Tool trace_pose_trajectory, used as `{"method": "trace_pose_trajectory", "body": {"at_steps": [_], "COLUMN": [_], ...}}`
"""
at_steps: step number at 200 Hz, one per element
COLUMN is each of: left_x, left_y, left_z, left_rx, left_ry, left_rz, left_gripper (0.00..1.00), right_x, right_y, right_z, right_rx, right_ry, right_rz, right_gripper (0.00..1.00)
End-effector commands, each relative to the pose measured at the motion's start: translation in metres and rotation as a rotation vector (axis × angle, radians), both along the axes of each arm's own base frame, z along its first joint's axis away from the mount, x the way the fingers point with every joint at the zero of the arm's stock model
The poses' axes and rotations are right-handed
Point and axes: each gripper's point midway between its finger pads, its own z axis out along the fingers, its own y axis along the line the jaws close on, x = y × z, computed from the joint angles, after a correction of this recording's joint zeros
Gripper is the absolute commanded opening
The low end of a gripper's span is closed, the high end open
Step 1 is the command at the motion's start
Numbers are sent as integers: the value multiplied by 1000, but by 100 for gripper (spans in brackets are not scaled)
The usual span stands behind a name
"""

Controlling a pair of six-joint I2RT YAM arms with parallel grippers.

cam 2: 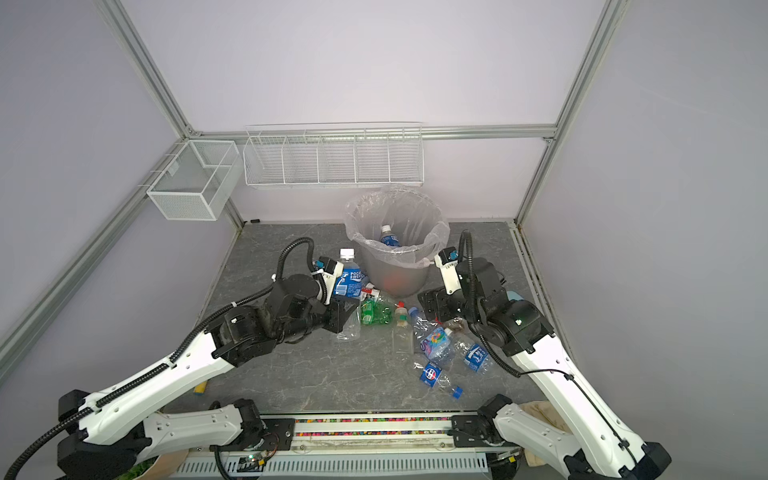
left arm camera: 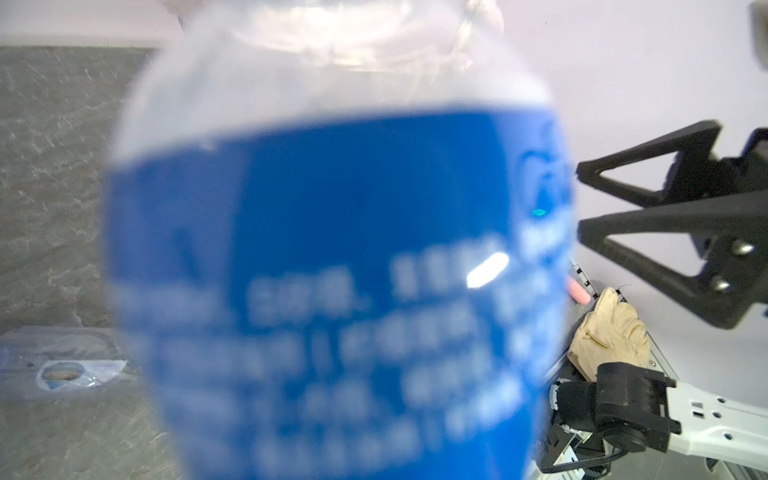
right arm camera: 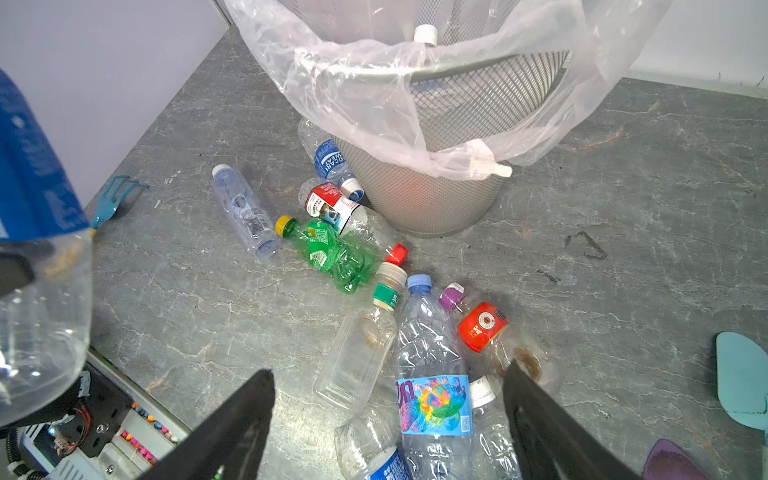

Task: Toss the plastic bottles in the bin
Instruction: 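Carry the Pocari Sweat bottle with the left gripper up over the bin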

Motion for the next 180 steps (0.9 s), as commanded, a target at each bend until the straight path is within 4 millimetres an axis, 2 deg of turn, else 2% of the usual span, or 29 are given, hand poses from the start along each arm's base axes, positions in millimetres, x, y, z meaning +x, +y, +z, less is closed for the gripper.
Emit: {"method": "trace_pose_trajectory", "body": {"at_steps": [1, 37, 123, 152, 180], "left_x": [8, 19, 38, 41, 46], "left_y": [-1, -9, -10, -11, -18], "left_z": [23, 61, 157, 183, 200], "left_rx": [23, 11, 27, 25, 24], "left_ry": [-82, -192, -445, -512, -555], "left_rz": [0, -5, 11, 18, 16], "left_gripper": [12, 12, 12, 12, 12], "right_x": [-3, -3, -5, -5, -5], "right_y": [4, 4, 5, 5, 7], "right_z": [2, 1, -2, -4, -6], "right_rx": [34, 41, 52, 51, 58], "right_ry": [1, 0, 3, 10, 18], "right_rz": [10, 7, 7, 6, 11], "right_gripper": [88, 88, 88, 88, 88]}}
